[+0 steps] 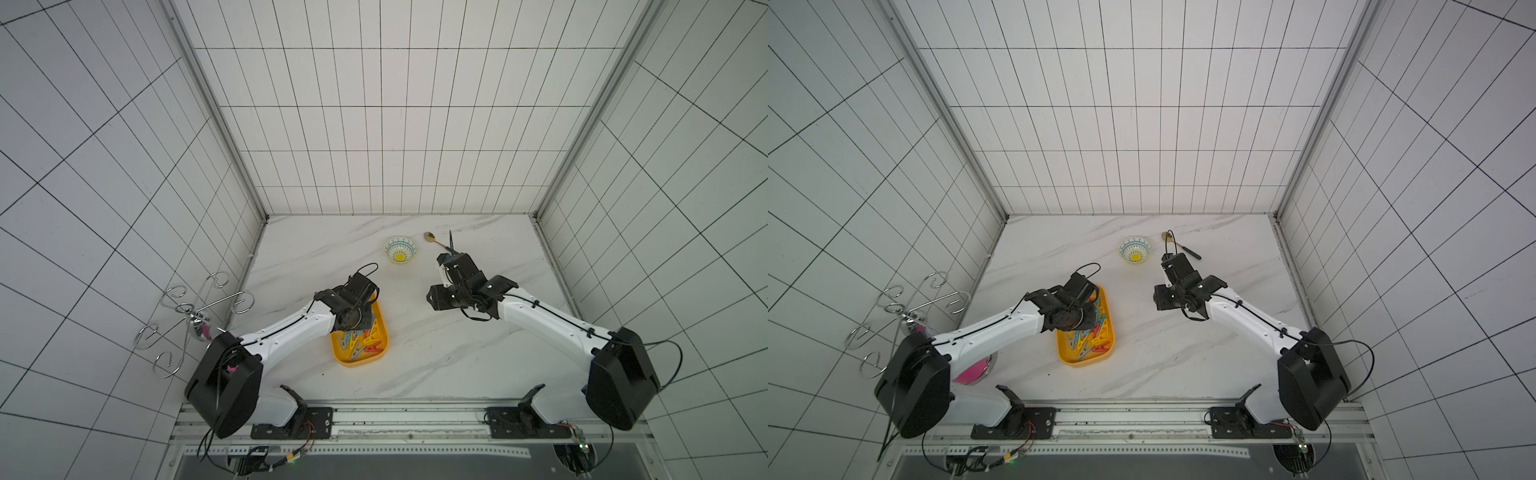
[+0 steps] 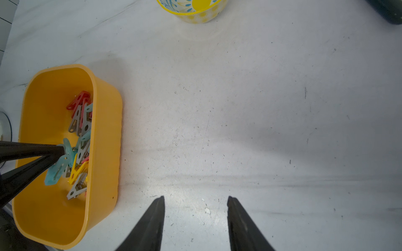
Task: Put the clothespins into the storage box
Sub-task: Place the clothespin in the storage box, then reset both arms
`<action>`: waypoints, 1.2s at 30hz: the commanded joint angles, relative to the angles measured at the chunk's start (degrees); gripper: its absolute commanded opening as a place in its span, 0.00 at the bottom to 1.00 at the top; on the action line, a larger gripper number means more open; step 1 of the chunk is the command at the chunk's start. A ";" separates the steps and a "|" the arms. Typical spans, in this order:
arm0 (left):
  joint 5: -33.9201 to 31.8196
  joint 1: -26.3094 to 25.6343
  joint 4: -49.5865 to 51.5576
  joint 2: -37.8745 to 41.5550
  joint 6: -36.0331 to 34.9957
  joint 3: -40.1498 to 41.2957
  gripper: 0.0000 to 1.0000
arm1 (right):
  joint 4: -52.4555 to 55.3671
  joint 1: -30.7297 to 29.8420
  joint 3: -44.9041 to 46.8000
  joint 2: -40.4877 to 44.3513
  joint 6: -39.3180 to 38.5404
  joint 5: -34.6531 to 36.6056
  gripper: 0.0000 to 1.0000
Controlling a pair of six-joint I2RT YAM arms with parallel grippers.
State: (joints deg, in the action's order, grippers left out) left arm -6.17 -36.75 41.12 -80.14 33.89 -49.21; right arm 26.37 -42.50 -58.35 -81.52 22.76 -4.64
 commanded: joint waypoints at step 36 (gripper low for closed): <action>-14.29 2.43 -2.87 8.20 6.99 -4.23 0.73 | 11.93 1.37 -6.53 1.10 3.92 4.44 0.58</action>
State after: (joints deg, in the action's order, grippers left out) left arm -19.09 -37.08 39.18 -73.91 41.80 -53.89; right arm 39.11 -40.53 -62.92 -80.16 27.57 -1.98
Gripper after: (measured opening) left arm 0.681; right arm 0.569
